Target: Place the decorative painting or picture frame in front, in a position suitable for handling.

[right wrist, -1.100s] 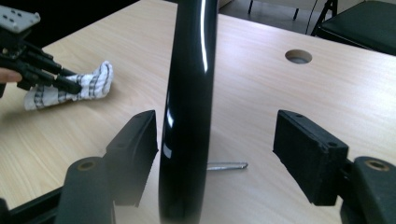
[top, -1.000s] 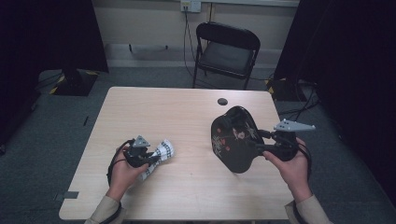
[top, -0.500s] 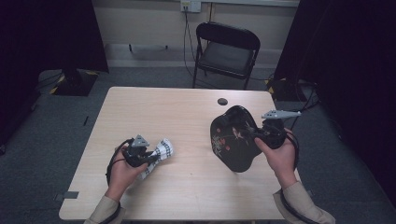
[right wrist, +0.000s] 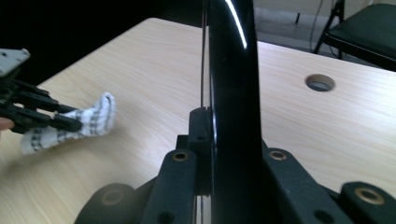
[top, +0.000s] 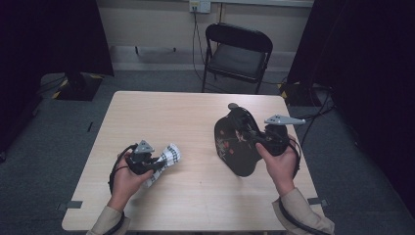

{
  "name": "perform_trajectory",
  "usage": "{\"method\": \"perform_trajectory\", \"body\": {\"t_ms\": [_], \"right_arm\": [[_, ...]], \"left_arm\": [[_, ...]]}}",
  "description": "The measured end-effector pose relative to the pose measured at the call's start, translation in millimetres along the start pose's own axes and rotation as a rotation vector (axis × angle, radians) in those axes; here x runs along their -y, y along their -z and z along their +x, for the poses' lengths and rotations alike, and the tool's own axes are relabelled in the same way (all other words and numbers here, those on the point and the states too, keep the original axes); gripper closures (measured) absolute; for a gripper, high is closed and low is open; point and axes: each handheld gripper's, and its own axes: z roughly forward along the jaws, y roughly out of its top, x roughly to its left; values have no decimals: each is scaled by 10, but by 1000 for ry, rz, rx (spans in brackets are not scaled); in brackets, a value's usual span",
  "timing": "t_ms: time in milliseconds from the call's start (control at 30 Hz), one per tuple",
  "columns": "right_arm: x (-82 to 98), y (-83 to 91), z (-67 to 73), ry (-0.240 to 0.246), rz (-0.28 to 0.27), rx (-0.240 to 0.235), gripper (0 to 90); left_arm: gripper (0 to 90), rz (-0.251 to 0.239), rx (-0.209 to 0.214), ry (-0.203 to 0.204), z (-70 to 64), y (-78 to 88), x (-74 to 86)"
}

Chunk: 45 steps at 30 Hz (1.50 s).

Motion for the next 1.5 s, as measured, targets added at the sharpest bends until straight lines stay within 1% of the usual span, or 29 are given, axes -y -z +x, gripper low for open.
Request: {"method": "perform_trajectory", "body": {"t_ms": [167, 267, 300, 467, 633, 867, 900, 933, 967, 1033, 1133, 1167, 1200, 1267, 1300, 1367, 1500], "right_arm": [[-63, -147, 197, 20, 2, -38, 812], [-68, -245, 283, 19, 7, -61, 812], [-65, -277, 300, 15, 14, -69, 812], [-82, -332, 351, 42, 17, -73, 811], [-100, -374, 348, 35, 22, -88, 809], [-73, -375, 342, 28, 5, -88, 799], [-67, -377, 329, 18, 3, -90, 771], [-62, -375, 315, 10, -1, -89, 725], [-60, -372, 311, 8, -3, -83, 702], [-56, -363, 314, 15, 2, -78, 683], [-43, -350, 303, 13, 0, -75, 612], [-37, -341, 299, 12, -1, -75, 598], [-33, -335, 296, 9, 3, -81, 588], [-12, -318, 300, 20, 7, -78, 538], [10, -310, 303, 30, 9, -78, 505], [75, -290, 294, 24, 8, -85, 438], [219, -241, 276, 33, 14, -87, 398]], "left_arm": [[761, -4, 0, 9, 2, 18, 13], [761, -13, 7, 15, 4, 52, 20], [761, -13, 1, 13, 5, 63, 22], [761, -20, 1, 22, 13, 84, 38], [761, -15, 2, 22, 1, 76, 50], [761, 1, 10, 17, -26, 48, 55], [761, 6, 11, 13, -26, 41, 58], [761, 7, 11, 9, -27, 34, 60], [761, 10, 12, 12, -30, 27, 63], [761, 21, 15, 9, -35, 5, 72], [761, 24, 18, 12, -45, -24, 84], [761, 26, 17, 6, -42, -27, 84], [761, 29, 17, 8, -44, -34, 87], [760, 34, 19, 11, -46, -40, 93], [760, 32, 17, 12, -47, -45, 95], [760, 32, 14, 9, -43, -48, 104], [759, 33, 13, 7, -47, -51, 114]]}}
